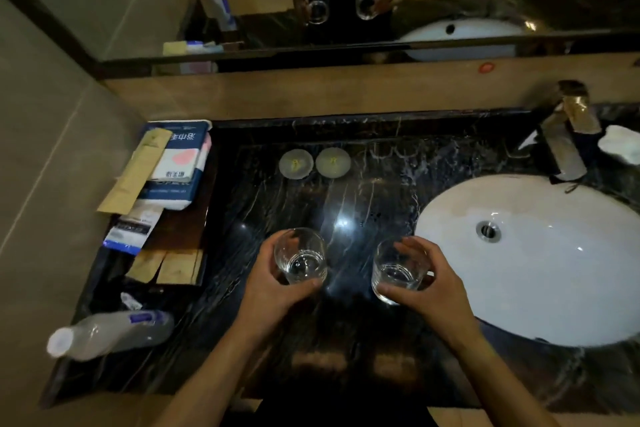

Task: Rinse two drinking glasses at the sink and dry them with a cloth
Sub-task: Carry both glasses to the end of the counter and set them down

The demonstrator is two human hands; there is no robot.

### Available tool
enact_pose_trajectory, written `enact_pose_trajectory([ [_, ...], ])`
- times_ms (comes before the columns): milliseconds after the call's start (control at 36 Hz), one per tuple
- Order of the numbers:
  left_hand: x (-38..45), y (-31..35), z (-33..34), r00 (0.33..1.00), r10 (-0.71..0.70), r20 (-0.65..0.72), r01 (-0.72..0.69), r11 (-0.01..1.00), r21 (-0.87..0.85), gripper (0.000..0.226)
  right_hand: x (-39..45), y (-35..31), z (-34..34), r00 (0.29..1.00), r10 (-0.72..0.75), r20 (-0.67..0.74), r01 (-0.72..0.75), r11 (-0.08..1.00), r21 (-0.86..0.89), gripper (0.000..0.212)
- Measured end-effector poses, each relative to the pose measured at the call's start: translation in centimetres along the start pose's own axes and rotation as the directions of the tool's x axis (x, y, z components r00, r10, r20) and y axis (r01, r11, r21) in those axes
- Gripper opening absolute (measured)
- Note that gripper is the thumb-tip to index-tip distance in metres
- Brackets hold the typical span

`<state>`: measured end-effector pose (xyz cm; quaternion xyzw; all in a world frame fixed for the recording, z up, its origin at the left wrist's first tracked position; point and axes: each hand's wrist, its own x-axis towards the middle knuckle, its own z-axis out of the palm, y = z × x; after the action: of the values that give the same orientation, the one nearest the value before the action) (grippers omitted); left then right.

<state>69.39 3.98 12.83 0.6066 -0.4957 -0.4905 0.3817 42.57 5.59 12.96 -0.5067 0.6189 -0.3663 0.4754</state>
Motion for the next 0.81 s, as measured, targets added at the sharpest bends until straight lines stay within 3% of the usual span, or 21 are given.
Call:
enact_pose_trajectory([
  [333,7.1,-3.8,-4.4,0.998,0.059,0.014,-0.059,0.998,-0.021,0.085,5.6,-0.4,8.0,0.996,-0.019,-0.091,0.015,0.999,-0.048,0.081],
  [806,18.3,-5.2,-2.3,0.981,0.129,-0.144,-0.137,0.99,-0.045,0.078,20.0,-0.2,9.6,0.981,-0.157,-0.118,0.152,0.987,-0.05,0.077],
])
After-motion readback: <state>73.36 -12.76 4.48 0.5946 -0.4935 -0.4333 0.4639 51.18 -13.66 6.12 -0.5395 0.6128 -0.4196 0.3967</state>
